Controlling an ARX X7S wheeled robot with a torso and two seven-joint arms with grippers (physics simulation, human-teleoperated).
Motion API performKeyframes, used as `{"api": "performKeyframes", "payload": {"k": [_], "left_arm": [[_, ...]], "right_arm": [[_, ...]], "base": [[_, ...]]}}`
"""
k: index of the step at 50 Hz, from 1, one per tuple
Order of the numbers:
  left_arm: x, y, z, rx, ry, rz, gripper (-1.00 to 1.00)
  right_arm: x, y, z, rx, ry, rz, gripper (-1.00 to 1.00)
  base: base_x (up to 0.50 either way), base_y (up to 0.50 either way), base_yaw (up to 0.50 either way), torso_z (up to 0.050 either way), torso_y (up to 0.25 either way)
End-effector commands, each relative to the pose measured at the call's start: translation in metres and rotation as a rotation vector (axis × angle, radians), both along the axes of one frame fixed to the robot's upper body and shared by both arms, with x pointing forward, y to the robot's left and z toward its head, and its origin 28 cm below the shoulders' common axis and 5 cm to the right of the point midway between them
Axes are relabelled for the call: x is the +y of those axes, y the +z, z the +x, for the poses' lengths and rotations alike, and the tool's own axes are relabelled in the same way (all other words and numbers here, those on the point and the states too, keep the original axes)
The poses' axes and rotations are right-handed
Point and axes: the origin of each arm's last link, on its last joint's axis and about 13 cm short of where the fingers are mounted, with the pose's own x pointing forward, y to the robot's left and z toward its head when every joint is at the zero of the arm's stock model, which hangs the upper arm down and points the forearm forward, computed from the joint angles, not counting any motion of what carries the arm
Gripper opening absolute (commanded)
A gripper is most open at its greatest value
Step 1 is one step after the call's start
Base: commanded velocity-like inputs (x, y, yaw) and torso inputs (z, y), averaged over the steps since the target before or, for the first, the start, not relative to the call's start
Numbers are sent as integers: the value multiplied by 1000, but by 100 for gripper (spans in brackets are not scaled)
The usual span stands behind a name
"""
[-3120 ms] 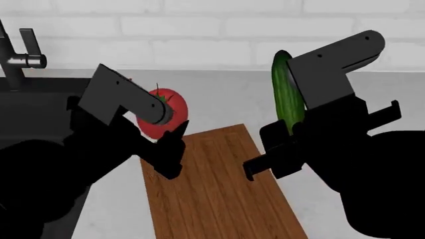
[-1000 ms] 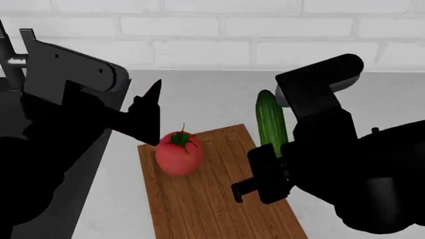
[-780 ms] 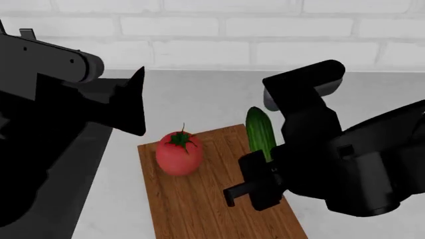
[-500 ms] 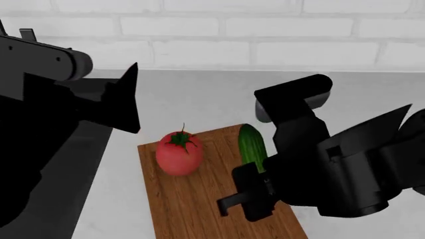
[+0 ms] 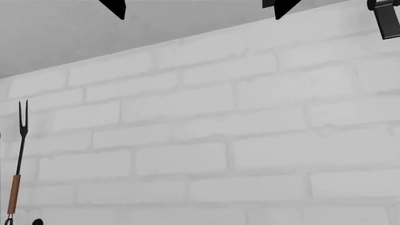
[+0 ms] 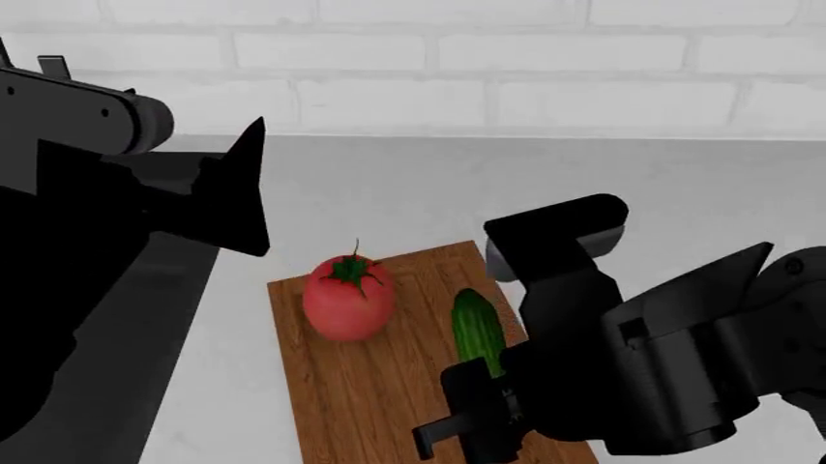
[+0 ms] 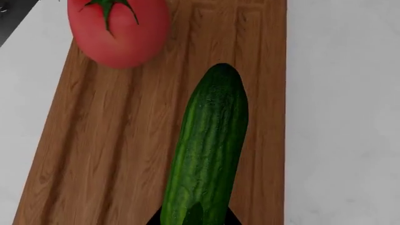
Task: Pick the vegetables from the sink and place them on the cutting board.
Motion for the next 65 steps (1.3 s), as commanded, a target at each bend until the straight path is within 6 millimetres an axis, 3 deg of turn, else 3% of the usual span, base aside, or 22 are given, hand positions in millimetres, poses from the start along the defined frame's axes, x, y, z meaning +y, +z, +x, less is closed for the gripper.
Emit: {"api": "performKeyframes", "payload": {"k": [1,32,33,45,51,58,65], "left_arm": [[-2,3,-4,-1,-40,-12,100],[-3,-1,-5,11,-43,-8,100],[-3,-1,-5,10,-43,-8,100],[-4,-1,-5,14,-46,-7,100],[-3,0,-6,12,-46,-9,100],[-3,1,-5,6,-45,-11,100],[-3,3,-5,4,-40,-13,100]], "right_arm": [[4,-10,-2,26,22,39,-100],[4,-31,0,67,16,45,-100],[3,-28,0,60,14,41,100],[0,-19,-3,44,-2,37,100],[-2,11,-5,-38,1,36,100],[-5,62,-9,-209,-13,58,100],[-7,69,-11,-278,-18,90,100]], "base": [[0,0,0,0,0],[1,0,1,0,0],[0,0,3,0,0],[1,0,0,0,0],[0,0,0,0,0],[0,0,0,0,0],[0,0,0,0,0]]}}
